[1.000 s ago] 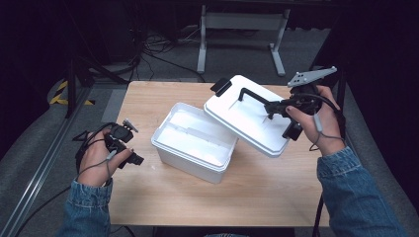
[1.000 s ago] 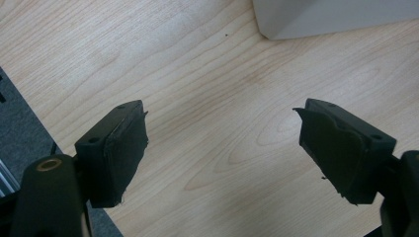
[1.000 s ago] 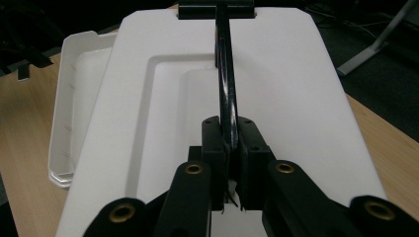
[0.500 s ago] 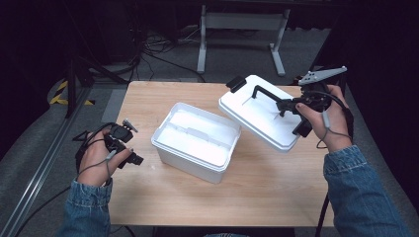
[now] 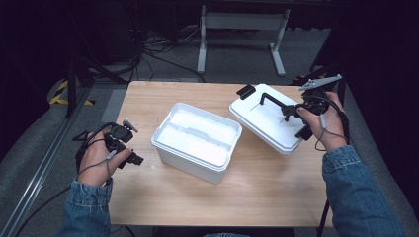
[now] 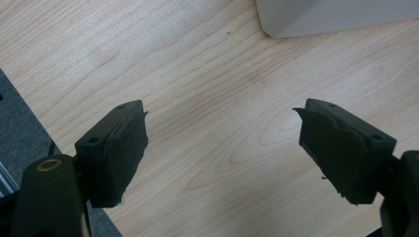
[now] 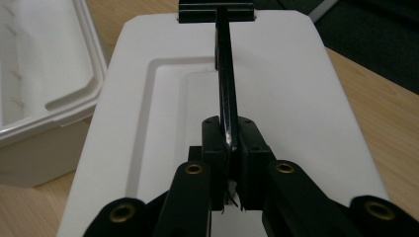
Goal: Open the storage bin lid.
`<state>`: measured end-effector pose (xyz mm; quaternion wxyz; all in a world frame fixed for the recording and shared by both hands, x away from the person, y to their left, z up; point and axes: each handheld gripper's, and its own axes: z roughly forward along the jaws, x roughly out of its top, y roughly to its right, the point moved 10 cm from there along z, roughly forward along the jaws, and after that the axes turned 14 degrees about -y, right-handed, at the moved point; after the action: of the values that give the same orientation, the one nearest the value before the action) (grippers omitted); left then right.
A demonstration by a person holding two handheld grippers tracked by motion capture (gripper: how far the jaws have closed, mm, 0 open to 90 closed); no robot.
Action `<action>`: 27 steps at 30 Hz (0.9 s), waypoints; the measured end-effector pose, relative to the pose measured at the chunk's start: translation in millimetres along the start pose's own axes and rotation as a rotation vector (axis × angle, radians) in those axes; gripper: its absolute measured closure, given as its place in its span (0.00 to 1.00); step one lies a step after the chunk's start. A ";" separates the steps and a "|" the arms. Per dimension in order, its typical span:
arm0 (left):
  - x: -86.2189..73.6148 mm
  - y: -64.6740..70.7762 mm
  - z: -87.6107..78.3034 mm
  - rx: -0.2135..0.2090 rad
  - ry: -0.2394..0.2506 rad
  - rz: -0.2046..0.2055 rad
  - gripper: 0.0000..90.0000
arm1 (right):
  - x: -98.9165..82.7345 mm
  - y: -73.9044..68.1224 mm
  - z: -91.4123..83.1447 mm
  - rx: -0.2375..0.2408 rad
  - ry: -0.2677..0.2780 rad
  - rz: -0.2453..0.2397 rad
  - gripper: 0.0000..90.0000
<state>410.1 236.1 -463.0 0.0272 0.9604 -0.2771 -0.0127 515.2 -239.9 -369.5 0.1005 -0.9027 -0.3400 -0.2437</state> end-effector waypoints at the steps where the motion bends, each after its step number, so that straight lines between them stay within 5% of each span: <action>1: -0.1 -0.1 -0.1 0.001 0.000 0.000 0.22 | -2.4 1.7 3.4 -0.001 -0.008 0.008 0.94; 27: -0.2 0.0 0.4 0.002 -0.004 0.003 0.22 | -46.4 18.1 67.1 0.019 -0.086 0.077 0.94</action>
<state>410.0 236.2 -463.3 0.0258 0.9599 -0.2787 -0.0143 522.0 -256.4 -451.2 0.1035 -0.9237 -0.3113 -0.1976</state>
